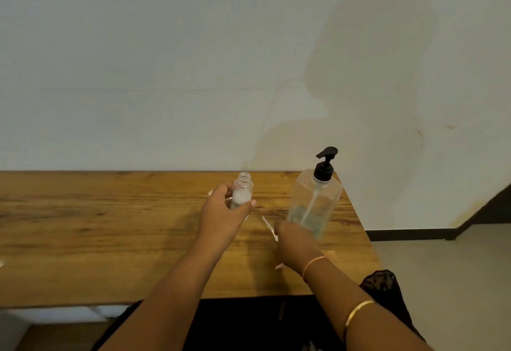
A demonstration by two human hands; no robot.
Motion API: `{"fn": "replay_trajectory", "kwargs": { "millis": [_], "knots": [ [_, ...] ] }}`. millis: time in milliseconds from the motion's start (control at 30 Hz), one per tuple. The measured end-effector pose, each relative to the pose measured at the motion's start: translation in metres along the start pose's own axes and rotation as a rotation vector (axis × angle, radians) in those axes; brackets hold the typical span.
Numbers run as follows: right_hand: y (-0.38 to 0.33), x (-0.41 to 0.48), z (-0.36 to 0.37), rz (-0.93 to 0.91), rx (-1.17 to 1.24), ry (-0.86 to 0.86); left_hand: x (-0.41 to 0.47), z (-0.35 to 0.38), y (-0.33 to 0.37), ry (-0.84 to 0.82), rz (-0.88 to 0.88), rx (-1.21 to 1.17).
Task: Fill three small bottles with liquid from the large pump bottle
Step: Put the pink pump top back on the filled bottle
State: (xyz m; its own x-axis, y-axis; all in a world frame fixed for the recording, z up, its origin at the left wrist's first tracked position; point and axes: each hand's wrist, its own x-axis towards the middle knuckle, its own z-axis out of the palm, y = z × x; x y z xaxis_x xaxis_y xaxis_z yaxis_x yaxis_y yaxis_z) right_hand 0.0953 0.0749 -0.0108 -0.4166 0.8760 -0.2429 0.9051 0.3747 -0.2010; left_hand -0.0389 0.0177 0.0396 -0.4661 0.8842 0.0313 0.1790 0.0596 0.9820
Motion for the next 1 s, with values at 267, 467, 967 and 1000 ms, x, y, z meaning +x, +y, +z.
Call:
{"fn": "replay_trajectory", "kwargs": {
  "millis": [267,467,967,1000],
  "knots": [
    [-0.007,0.018,0.027,0.090,-0.060,0.043,0.006,-0.003,-0.004,-0.028,-0.026,-0.029],
    [-0.018,0.005,-0.016,0.028,0.362,0.292,0.010,-0.007,-0.006,-0.019,-0.015,-0.004],
    [-0.012,-0.041,-0.076,-0.309,0.377,0.798,0.018,0.000,-0.005,0.049,0.101,0.072],
    [-0.012,-0.041,-0.077,-0.309,0.358,0.806,0.018,0.000,-0.006,0.053,0.107,0.083]
  ]
}}
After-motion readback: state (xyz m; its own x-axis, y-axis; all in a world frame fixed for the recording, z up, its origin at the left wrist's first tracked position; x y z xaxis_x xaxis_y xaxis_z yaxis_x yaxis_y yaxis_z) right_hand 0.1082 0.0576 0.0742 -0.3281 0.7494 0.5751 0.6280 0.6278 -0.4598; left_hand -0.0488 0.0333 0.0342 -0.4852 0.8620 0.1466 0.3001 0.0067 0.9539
